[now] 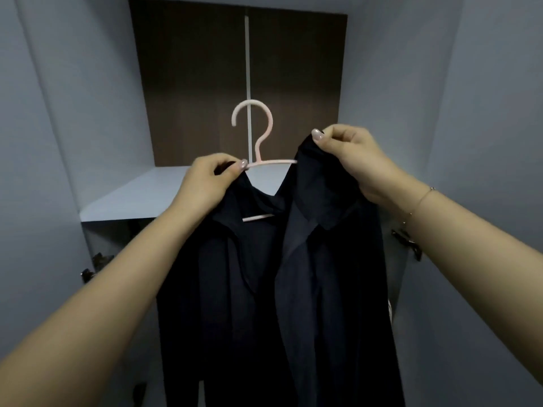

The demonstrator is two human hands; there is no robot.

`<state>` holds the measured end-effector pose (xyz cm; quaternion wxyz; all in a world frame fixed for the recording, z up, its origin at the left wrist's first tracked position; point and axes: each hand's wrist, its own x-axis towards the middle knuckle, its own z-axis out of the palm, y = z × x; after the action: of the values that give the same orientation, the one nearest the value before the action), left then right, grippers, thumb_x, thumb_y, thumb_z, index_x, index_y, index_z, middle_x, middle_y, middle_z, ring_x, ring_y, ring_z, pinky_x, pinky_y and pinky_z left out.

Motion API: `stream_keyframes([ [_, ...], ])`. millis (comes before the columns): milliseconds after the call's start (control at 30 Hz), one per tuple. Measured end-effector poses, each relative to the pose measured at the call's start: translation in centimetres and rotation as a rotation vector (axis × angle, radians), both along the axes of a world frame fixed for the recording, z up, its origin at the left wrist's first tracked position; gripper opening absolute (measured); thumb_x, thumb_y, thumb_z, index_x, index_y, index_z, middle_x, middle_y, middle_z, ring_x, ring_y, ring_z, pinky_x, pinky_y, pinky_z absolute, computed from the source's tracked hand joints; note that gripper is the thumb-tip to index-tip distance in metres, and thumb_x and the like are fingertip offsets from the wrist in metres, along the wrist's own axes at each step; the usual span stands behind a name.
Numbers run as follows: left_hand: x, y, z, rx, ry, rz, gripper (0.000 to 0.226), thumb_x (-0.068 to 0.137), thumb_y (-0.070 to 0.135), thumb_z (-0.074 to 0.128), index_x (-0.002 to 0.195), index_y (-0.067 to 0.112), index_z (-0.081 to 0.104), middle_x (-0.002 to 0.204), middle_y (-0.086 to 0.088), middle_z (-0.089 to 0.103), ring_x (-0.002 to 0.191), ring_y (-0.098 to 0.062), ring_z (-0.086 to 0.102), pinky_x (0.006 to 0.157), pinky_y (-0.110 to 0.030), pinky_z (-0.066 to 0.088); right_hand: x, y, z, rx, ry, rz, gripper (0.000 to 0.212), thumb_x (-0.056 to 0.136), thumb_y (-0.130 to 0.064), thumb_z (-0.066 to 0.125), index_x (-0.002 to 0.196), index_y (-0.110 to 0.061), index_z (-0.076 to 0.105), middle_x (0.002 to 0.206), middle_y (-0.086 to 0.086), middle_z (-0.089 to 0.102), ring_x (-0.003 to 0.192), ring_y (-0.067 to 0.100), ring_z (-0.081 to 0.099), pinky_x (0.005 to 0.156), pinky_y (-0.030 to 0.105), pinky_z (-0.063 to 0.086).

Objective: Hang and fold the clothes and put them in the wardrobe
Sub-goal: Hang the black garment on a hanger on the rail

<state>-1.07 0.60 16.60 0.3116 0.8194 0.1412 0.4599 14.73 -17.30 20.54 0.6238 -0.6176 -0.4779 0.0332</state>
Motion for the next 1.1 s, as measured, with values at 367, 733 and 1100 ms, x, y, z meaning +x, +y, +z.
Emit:
stream_keyframes([
  [367,7.9,6.6,7.4,0.165,-0.041,0.210,0.017,0.092,0.037,0.063,0.092,0.024,0.074,0.084,0.012,0.068,0.086,-0.010,0.063,0.072,-0.027,0.043,5.6,10.4,2.1,0.046,-0.647,-0.102,0.009,0.098,-0.018,0.055,0.103,-0.011,0.059,0.153,-0.002,0.036,0.140,0.004,0.031,0.109,0.020,0.029],
  [733,20.1,15.8,9.6,0.127,-0.016,0.310,0.021,0.091,0.043,0.062,0.085,0.026,0.073,0.081,0.009,0.069,0.084,-0.013,0.064,0.077,-0.036,0.050,22.6,21.2,2.3,0.047,-0.967,-0.418,0.069,0.076,0.017,0.052,0.139,-0.011,0.047,0.126,0.009,0.060,0.113,0.029,0.056,0.094,0.040,0.046],
  [1100,29.9,26.7,7.9,0.095,0.345,0.445,0.036,0.094,0.049,0.055,0.101,0.017,0.072,0.101,-0.006,0.071,0.100,-0.028,0.064,0.087,-0.037,0.051,31.9,32.2,1.7,-0.291,-0.942,-0.274,0.040,0.084,0.012,0.044,0.119,-0.006,0.053,0.112,0.015,0.055,0.106,0.032,0.052,0.087,0.037,0.040],
])
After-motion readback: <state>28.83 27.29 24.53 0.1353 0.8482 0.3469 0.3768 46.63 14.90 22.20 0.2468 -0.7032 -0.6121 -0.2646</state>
